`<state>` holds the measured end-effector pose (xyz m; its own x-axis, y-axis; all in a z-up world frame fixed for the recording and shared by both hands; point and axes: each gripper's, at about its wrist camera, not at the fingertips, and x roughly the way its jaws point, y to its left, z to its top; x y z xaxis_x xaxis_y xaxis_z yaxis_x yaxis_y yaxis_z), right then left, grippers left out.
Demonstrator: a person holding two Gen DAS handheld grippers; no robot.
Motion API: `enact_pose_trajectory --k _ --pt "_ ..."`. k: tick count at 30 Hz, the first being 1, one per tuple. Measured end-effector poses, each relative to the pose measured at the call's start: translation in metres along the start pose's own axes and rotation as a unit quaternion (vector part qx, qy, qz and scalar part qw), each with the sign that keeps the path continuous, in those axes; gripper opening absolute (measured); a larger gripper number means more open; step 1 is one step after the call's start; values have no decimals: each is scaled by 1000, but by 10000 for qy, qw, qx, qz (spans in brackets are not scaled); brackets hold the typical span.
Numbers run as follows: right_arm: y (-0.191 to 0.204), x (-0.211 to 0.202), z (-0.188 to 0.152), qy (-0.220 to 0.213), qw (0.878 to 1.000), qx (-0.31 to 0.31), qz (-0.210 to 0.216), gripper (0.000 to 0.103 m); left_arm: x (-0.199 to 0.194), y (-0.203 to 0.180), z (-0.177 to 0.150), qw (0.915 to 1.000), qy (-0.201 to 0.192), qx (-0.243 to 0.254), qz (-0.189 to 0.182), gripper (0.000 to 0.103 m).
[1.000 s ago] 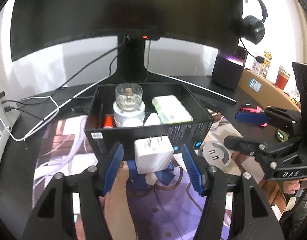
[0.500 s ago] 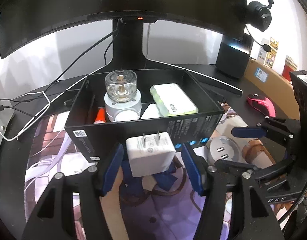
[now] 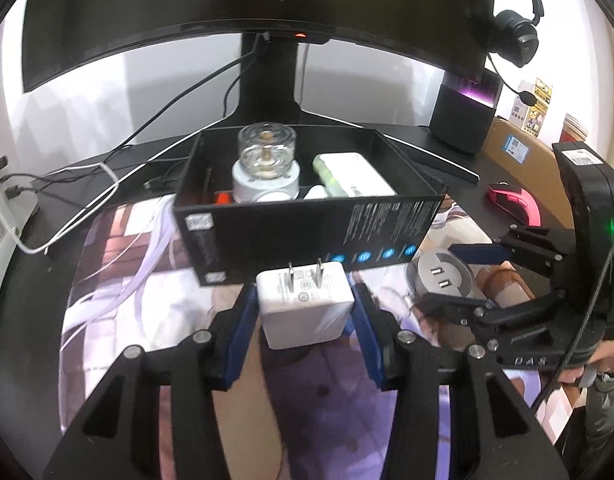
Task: Organize rigid objects
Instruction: 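Grasp the white wall charger with the left tool while the right tool grasps the round USB hub, then place the wall charger into the black box with the left tool while the right tool places the USB hub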
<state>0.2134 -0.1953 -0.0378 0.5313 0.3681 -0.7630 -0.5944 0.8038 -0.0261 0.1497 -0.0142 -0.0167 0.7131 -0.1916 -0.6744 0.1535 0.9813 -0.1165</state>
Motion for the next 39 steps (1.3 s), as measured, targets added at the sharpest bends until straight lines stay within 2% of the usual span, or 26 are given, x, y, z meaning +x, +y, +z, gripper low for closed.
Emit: enact_pose_trajectory --k 14,31,39 --pt "31 -25 1 -261 9989 -347 152 59 -34 18 -28 9998 -76 -198 -19 45" --pt "46 -68 5 -823 9950 -536 153 59 -62 14 -17 9985 -529 -103 47 45" --pt "55 -95 13 -1324 9888 -679 131 59 -75 9 -5 9967 -814 -37 62 45"
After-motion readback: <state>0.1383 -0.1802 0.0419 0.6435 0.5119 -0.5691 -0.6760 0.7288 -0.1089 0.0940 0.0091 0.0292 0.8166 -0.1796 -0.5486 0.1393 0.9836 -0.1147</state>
